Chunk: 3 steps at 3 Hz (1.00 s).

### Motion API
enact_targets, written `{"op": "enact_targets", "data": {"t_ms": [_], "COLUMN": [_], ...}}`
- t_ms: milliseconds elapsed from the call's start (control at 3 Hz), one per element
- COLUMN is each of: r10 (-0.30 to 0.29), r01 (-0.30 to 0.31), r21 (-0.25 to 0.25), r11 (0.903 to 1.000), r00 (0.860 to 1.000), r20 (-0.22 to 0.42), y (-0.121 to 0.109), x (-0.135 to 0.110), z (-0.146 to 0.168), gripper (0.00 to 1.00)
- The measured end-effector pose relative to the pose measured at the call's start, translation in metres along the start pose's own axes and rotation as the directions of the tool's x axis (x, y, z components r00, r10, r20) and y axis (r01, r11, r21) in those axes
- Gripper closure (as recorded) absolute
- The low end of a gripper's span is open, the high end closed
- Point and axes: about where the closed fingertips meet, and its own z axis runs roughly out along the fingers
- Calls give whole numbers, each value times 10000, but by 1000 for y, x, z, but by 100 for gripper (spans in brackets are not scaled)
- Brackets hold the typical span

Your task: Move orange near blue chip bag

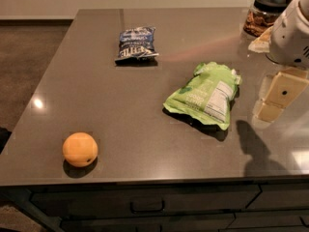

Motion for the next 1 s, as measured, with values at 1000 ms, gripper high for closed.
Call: {"op": "enact_targets", "data": {"t_ms": [1000], "r10": [-777], "r01": [1273], "r21": [-1347], "r11": [9827], "r00": [9428], "r20": [3243], "y": [24], "x": [-117], "z": [60], "gripper": [0]}}
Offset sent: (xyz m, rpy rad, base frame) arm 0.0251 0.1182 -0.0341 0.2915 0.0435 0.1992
